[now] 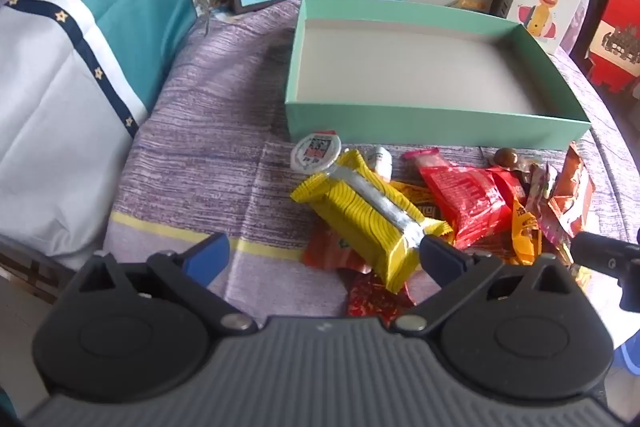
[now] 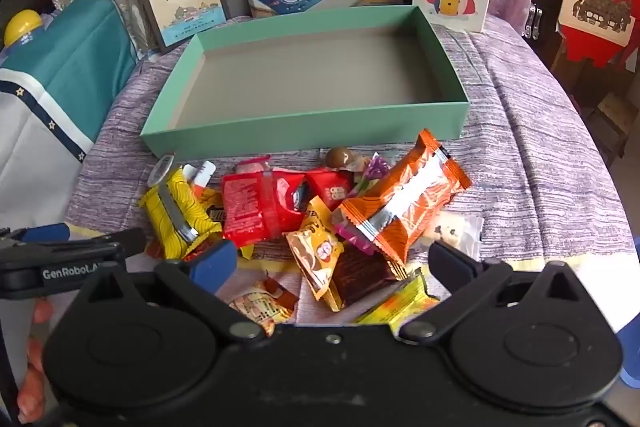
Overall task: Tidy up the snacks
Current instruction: 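Move both grippers over the snack heap beside the green tray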
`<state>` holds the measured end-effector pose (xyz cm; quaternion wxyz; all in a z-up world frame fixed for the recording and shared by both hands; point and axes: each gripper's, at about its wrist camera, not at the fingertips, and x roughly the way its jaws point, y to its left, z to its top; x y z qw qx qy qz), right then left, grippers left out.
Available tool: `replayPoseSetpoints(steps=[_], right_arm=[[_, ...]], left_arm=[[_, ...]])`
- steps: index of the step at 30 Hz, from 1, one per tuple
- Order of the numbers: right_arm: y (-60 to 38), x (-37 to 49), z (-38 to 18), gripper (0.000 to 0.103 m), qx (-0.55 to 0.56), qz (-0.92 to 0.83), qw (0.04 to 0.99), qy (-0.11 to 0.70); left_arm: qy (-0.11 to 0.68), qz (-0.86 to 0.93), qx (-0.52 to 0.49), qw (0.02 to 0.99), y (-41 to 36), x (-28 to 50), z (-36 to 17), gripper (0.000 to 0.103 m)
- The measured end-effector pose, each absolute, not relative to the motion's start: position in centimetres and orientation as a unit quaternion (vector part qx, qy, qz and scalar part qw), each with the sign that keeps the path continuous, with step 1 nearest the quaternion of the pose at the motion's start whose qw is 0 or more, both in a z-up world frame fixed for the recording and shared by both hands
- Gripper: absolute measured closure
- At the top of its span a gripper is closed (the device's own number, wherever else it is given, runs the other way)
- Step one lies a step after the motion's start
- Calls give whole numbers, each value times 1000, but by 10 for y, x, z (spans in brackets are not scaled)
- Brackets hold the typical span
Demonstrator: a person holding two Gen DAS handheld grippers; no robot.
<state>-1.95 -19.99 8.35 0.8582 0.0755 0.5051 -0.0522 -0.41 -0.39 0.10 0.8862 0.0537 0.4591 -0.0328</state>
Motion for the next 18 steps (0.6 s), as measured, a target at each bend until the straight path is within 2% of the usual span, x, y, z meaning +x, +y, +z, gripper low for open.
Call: replayPoseSetpoints(steps=[18], right_arm=[[-203, -20, 83, 0, 81, -49, 858, 504]], left_arm=[[470, -37, 36, 881, 4, -1, -1, 0]])
